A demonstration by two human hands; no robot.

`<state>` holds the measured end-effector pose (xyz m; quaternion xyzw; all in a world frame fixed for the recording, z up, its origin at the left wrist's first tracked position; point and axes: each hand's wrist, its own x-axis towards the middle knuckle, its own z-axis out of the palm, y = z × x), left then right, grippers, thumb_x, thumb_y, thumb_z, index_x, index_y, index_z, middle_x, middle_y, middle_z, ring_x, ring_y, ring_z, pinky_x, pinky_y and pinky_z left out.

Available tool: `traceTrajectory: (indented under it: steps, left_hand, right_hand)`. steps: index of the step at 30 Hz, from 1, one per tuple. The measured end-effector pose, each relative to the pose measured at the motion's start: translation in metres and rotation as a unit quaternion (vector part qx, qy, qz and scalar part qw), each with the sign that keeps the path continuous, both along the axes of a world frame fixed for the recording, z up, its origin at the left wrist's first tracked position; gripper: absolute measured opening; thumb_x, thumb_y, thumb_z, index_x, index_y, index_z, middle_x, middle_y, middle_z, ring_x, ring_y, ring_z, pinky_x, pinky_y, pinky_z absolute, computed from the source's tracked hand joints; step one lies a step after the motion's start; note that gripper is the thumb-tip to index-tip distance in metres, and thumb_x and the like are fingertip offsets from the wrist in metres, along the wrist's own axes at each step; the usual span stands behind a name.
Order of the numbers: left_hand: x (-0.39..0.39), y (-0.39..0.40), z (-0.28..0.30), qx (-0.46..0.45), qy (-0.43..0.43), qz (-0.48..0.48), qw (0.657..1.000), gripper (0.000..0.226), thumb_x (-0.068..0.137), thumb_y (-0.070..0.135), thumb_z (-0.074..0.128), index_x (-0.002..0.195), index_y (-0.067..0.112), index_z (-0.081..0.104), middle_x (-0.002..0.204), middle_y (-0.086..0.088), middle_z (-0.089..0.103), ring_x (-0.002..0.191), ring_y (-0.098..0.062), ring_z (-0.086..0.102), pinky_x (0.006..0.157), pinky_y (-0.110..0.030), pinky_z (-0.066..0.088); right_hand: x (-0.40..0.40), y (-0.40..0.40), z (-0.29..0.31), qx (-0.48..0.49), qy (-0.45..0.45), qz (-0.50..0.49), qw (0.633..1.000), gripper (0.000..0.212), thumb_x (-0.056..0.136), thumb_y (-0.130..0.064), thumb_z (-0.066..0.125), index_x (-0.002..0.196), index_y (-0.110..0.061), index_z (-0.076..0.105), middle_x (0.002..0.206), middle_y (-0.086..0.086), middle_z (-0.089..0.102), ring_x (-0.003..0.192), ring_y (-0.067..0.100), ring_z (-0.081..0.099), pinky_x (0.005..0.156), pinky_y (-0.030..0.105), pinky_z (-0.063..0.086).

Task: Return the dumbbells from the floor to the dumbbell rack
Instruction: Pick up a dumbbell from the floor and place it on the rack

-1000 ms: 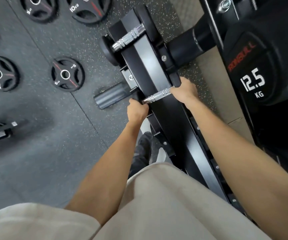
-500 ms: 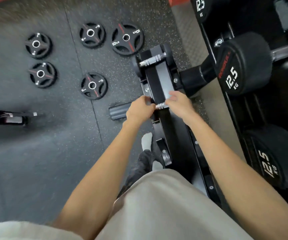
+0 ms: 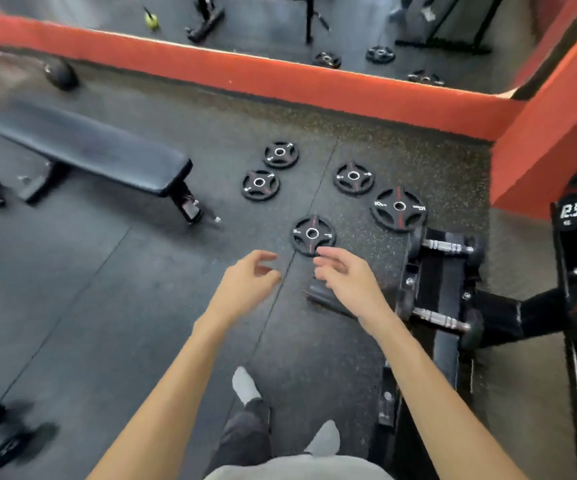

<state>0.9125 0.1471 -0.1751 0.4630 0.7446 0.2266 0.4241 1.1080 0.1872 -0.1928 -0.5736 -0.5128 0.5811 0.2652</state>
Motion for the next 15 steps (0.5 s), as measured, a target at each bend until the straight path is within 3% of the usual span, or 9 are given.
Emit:
traceTrajectory:
  steps: [2, 3, 6, 8, 12, 15]
  left_hand:
    - [-0.045, -0.023, 0.020, 0.023, 0.001, 0.055, 0.998, 0.032, 0.092, 0.023, 0.065, 0.123, 0.032, 0.065, 0.107, 0.010, 0.074, 0.094, -0.009, 0.068, 0.059, -0.001, 0.044]
    - [-0.068, -0.036, 0.029, 0.030, 0.005, 0.083, 0.996, 0.033, 0.091, 0.025, 0.065, 0.123, 0.034, 0.065, 0.108, 0.011, 0.074, 0.097, -0.009, 0.068, 0.064, -0.004, 0.047]
    - [-0.146, -0.081, 0.043, 0.037, 0.019, 0.175, 0.984, 0.039, 0.082, 0.040, 0.062, 0.121, 0.042, 0.064, 0.106, 0.019, 0.074, 0.100, -0.011, 0.068, 0.088, -0.030, 0.057]
    - [-0.201, -0.115, 0.051, 0.042, 0.030, 0.224, 0.973, 0.045, 0.075, 0.045, 0.058, 0.119, 0.043, 0.063, 0.102, 0.023, 0.073, 0.100, -0.012, 0.068, 0.094, -0.041, 0.056]
    - [-0.311, -0.178, 0.061, 0.062, 0.040, 0.318, 0.945, 0.042, 0.075, 0.043, 0.059, 0.117, 0.043, 0.064, 0.094, 0.028, 0.068, 0.099, -0.010, 0.067, 0.096, -0.041, 0.055]
    - [-0.385, -0.220, 0.062, 0.077, 0.035, 0.371, 0.925, 0.034, 0.082, 0.037, 0.062, 0.116, 0.041, 0.065, 0.092, 0.028, 0.067, 0.099, -0.009, 0.067, 0.089, -0.034, 0.055]
  right_hand:
    - [-0.049, -0.005, 0.017, 0.028, 0.009, 0.039, 0.999, 0.037, 0.093, -0.006, 0.066, 0.127, -0.022, 0.068, 0.117, -0.006, 0.075, 0.107, 0.007, 0.069, 0.099, 0.031, 0.054]
    - [-0.076, -0.008, 0.024, 0.039, 0.015, 0.062, 0.997, 0.037, 0.093, -0.005, 0.066, 0.125, -0.022, 0.068, 0.114, -0.008, 0.075, 0.107, 0.008, 0.069, 0.101, 0.034, 0.053]
    - [-0.165, -0.022, 0.041, 0.068, 0.022, 0.139, 0.988, 0.037, 0.092, -0.004, 0.067, 0.120, -0.027, 0.069, 0.111, -0.008, 0.077, 0.108, 0.014, 0.071, 0.103, 0.043, 0.054]
    - [-0.229, -0.036, 0.049, 0.082, 0.022, 0.189, 0.978, 0.037, 0.091, -0.005, 0.067, 0.117, -0.032, 0.070, 0.109, -0.010, 0.078, 0.107, 0.015, 0.072, 0.103, 0.046, 0.054]
    - [-0.357, -0.070, 0.060, 0.086, 0.031, 0.275, 0.957, 0.037, 0.090, -0.011, 0.068, 0.118, -0.035, 0.071, 0.107, -0.018, 0.078, 0.108, 0.010, 0.071, 0.103, 0.047, 0.055]
    - [-0.445, -0.098, 0.063, 0.078, 0.049, 0.313, 0.945, 0.037, 0.091, -0.010, 0.068, 0.116, -0.036, 0.070, 0.108, -0.016, 0.078, 0.107, 0.009, 0.072, 0.103, 0.044, 0.055]
